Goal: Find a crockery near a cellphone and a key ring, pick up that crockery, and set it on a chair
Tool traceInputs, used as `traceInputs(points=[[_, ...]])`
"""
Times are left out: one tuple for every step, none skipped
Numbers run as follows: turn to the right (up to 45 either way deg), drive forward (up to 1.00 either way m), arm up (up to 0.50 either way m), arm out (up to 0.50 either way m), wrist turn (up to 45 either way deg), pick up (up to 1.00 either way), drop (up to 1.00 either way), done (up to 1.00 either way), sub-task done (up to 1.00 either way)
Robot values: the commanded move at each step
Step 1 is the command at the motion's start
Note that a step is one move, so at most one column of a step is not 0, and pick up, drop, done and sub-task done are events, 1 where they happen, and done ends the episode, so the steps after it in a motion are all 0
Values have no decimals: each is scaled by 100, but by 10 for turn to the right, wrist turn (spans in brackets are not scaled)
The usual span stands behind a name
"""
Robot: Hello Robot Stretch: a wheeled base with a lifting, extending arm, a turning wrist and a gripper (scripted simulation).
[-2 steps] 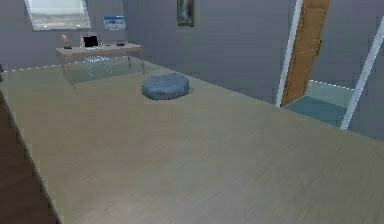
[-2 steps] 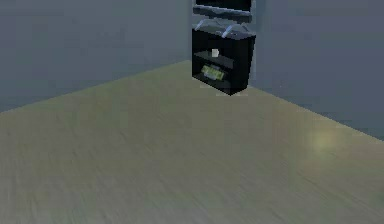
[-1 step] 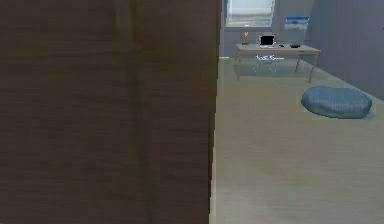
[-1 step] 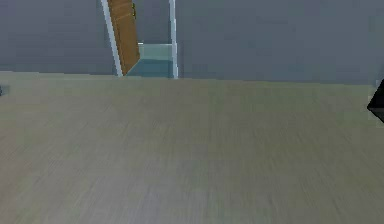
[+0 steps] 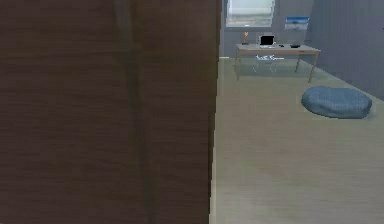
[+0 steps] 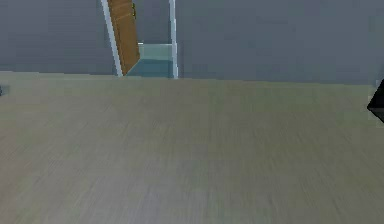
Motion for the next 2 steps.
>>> traceInputs(points=[[-180, 0, 0, 0, 0, 0, 0, 0, 0], [-450, 0, 0, 0, 0, 0, 0, 0, 0]])
